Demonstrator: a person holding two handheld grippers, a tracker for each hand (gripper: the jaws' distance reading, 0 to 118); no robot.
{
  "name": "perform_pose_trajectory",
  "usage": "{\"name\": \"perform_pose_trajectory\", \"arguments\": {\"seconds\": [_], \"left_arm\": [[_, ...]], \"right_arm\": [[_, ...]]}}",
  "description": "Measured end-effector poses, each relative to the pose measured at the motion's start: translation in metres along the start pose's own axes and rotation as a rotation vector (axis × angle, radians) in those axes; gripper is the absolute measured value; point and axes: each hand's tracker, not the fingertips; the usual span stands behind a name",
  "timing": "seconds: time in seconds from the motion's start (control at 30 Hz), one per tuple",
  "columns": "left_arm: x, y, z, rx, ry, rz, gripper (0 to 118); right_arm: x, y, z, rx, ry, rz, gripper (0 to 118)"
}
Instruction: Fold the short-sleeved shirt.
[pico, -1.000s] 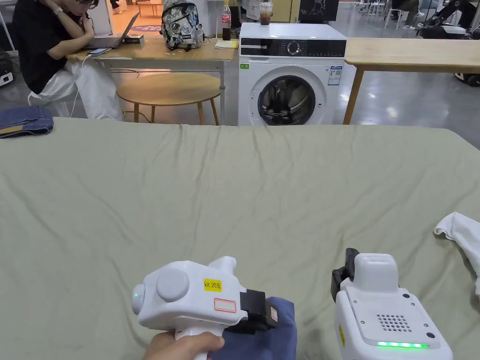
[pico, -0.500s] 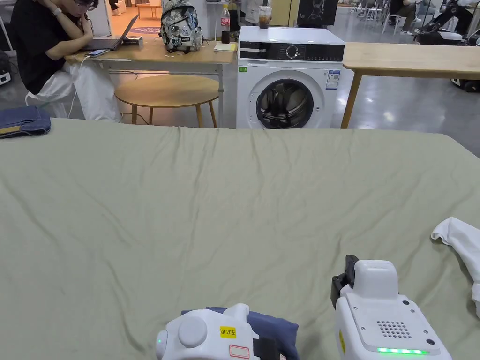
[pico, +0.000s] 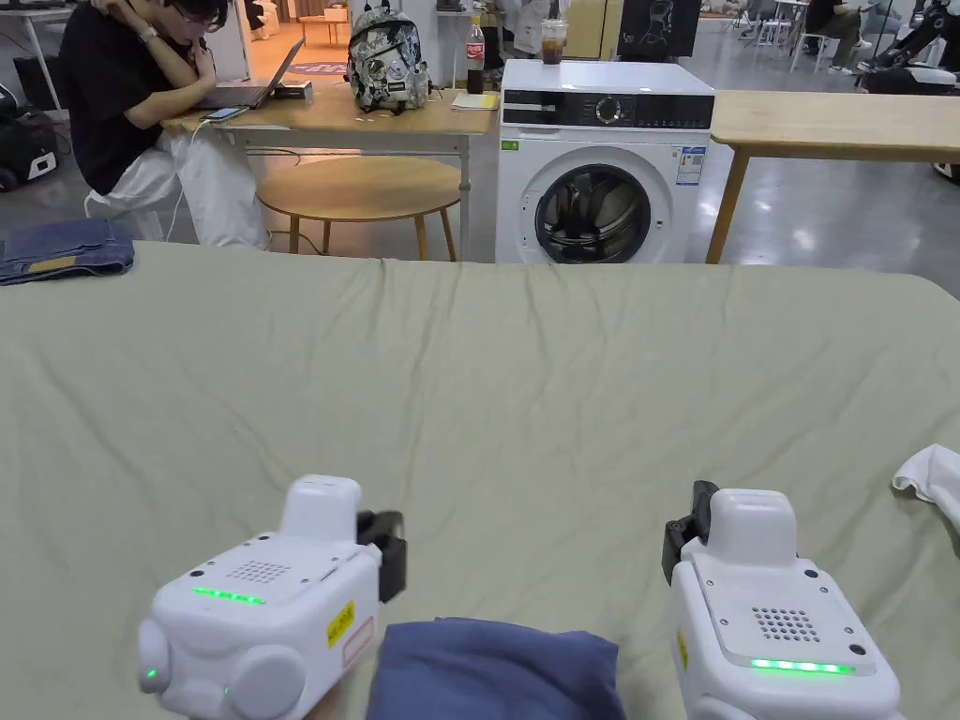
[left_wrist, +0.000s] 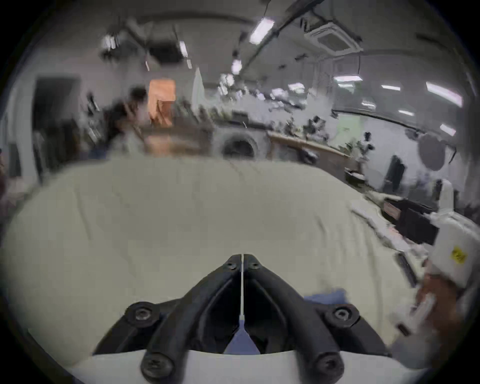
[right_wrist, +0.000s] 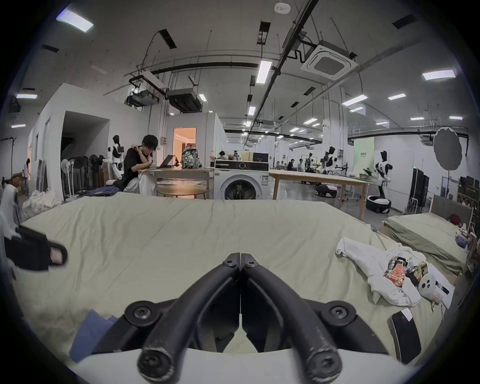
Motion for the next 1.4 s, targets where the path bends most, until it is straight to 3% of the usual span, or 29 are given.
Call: {"name": "perform_pose_trajectory", "arguments": {"seconds": [0.2,0.37,0.67,1.03,1.1,1.23,1.4], "left_arm": [[-0.030,0.002,0.026,0.264,0.266,0.017,0],[-0.037,-0.006,0.037,0.392,0.400,-0.040,0],[-0.038,-0.003,0.044,0.382,0.358,-0.068,0],[-0.045,-0.014,0.052,0.319,0.299,-0.060,0],[-0.047,-0.019,0.054,0.310,0.295,-0.051,0],[-0.052,-0.027,0.058,0.284,0.286,-0.030,0],[-0.057,-0.039,0.057,0.228,0.270,-0.016,0]], "right_arm": [[-0.003,0.007,0.000,0.046,0.010,-0.038,0],[-0.001,0.011,0.005,0.102,0.003,-0.070,0],[-0.003,0.018,0.020,0.128,0.017,-0.037,0],[-0.050,-0.057,0.047,-0.280,0.256,0.082,0],[-0.060,-0.075,0.040,-0.358,0.263,0.110,0],[-0.066,-0.100,0.018,-0.437,0.187,0.096,0],[-0.069,-0.102,0.002,-0.501,0.167,0.068,0]]}}
